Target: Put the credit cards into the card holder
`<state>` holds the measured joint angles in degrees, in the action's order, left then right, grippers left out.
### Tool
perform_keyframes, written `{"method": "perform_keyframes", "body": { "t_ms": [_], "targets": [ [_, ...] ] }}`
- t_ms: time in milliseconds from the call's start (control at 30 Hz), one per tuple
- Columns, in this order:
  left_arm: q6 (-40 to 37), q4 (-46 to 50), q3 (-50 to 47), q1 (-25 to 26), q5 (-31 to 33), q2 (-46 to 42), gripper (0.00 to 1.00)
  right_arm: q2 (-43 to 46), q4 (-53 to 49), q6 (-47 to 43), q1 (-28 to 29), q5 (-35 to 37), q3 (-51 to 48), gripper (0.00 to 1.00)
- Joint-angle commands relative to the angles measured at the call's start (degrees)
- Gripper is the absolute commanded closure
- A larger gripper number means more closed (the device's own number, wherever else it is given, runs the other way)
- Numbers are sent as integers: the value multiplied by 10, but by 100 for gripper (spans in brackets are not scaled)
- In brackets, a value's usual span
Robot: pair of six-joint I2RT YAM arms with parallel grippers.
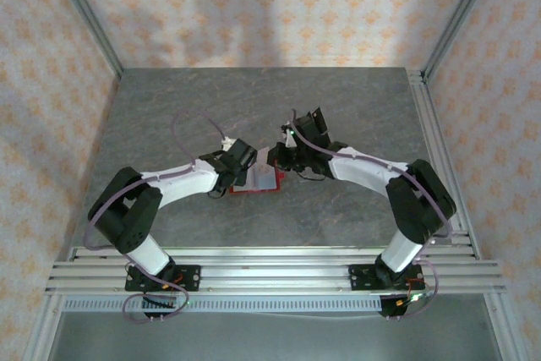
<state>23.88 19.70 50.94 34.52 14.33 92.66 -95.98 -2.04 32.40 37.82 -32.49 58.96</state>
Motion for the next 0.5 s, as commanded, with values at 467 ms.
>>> {"method": "perform_keyframes", "body": {
  "t_ms": [467],
  "targets": [
    [11, 14, -7, 9, 83, 44, 38, -57, 15, -31, 4, 29, -31, 100]
  ]
}}
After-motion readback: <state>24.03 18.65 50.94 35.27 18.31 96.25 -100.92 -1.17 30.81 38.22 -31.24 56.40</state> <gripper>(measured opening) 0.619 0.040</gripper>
